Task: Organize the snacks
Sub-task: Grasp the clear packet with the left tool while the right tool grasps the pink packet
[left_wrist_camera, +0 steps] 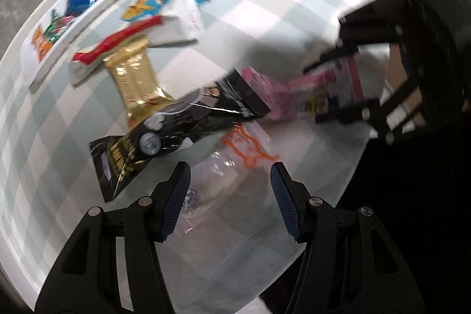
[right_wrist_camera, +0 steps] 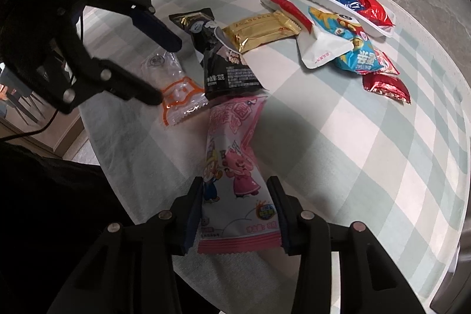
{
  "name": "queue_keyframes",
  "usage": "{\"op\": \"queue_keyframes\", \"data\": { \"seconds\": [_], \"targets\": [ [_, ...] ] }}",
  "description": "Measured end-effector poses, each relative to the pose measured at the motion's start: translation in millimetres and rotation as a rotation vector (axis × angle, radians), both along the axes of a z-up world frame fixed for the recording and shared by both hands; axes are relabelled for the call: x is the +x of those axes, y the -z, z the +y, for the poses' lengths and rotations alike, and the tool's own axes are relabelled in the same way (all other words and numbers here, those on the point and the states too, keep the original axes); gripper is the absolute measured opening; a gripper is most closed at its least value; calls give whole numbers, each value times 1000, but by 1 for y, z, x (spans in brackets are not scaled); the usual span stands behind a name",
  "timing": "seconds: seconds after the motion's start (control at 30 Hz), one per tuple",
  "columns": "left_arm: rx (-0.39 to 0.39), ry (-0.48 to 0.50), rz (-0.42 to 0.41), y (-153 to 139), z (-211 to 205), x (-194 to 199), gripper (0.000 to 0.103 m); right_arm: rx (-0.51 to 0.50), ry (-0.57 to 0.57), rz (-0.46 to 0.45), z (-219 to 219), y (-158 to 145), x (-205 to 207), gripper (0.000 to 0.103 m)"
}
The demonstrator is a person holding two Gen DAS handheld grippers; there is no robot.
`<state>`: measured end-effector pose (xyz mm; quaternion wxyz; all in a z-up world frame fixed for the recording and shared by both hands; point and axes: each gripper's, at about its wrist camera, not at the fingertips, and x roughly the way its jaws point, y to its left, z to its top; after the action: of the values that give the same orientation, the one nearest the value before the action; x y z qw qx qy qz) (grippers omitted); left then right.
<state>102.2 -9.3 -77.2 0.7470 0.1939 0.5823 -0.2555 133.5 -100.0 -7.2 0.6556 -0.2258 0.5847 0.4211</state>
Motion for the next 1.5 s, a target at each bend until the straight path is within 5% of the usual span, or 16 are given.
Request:
{"op": "queue_keyframes", "data": {
  "seconds": [0.2,0.47,0.6,0.77,1.17,1.5],
  "targets": [
    [69,90,9,14,-10,-4,55,5,18,12,1,1,3,47],
    [27,94,-6,18,-9,9,54,13,21,18,7,4,8,45],
    [-39,75,-13,14,1,8,34,45,36,56,6,5,13,19],
    [-89,34,-13,10,5,10,18,85,99,122,-2,7,24,17],
    [-335,-79,39,-12,11,19,16,213,281,271,-37,3,45,16],
    [-471,-131,-18,-55,23,24,16,335,418,337,-47,-11,72,16]
  ]
}}
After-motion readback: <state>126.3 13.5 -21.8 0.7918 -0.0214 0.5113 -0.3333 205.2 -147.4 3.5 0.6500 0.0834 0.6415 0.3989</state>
